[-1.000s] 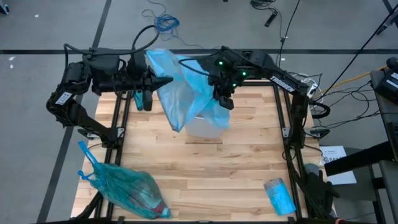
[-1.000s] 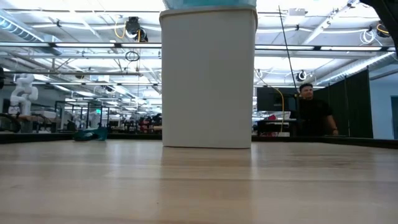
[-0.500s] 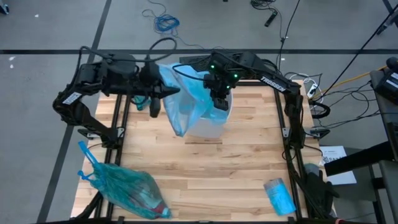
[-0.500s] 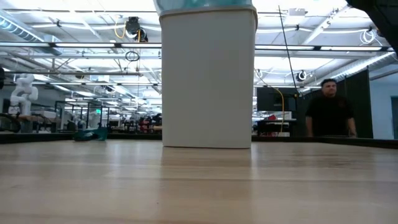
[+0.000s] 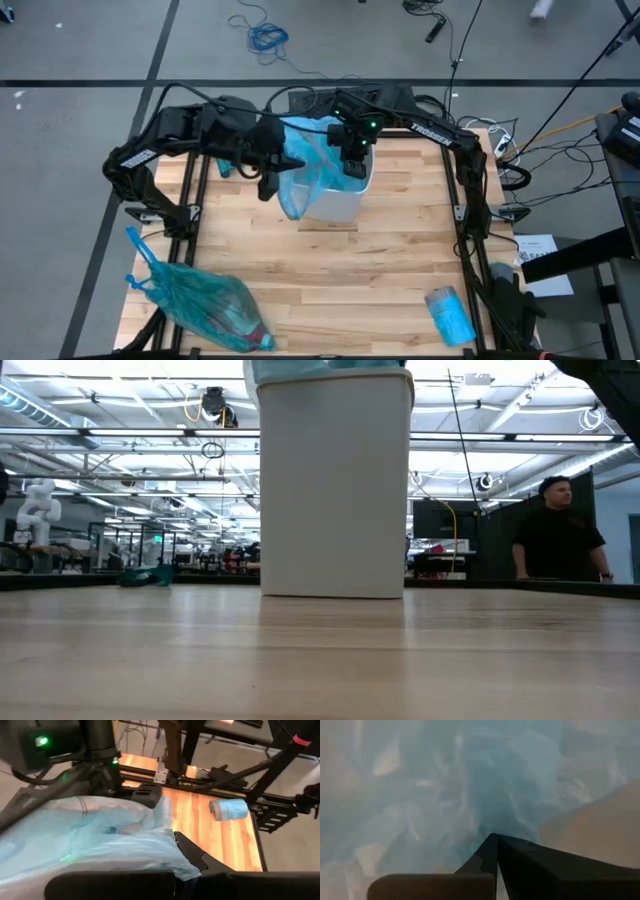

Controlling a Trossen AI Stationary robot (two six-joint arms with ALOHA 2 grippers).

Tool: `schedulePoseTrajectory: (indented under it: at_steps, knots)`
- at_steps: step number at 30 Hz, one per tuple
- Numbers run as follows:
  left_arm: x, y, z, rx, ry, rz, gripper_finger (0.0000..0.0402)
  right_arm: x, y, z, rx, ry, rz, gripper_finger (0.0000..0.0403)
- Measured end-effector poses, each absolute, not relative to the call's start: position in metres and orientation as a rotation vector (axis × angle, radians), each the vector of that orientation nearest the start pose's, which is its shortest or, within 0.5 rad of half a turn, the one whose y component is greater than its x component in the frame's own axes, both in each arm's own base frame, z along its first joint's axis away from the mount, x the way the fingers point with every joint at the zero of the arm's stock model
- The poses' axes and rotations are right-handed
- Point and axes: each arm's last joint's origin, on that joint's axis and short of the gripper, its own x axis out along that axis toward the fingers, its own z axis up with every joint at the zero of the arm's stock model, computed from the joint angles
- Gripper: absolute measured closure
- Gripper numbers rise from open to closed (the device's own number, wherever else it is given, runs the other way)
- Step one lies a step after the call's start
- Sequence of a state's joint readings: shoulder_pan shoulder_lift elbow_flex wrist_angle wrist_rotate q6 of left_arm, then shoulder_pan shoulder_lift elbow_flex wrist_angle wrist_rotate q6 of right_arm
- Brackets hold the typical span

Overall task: Place trash/remove bag and relplace
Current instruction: Insert the new blue trash bag into the white trash bin

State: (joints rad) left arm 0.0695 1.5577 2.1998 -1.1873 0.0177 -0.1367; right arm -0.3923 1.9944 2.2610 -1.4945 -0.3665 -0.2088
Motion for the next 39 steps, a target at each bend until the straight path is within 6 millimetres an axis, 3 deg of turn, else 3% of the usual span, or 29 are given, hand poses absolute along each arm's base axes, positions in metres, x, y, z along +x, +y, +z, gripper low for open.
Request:
schedulePoseTrajectory:
  at_steps: [8, 14, 28, 39]
  knots:
    - [0.259, 0.017, 0.512, -0.167, 0.541, 0.083, 0.0402, 0.359, -0.137, 0.367, 0.282, 1.153, 0.108, 0.0403]
    - [0.259, 0.017, 0.512, -0.167, 0.542, 0.082, 0.0402, 0.355, -0.135, 0.376, 0.273, 1.115, 0.1, 0.0403]
    - [0.259, 0.017, 0.513, -0.147, 0.535, 0.076, 0.0402, 0.326, -0.126, 0.429, 0.206, 0.885, 0.02, 0.0403]
    - [0.26, 0.017, 0.515, -0.147, 0.513, 0.05, 0.0402, 0.315, -0.171, 0.441, 0.209, 0.736, -0.206, 0.0403]
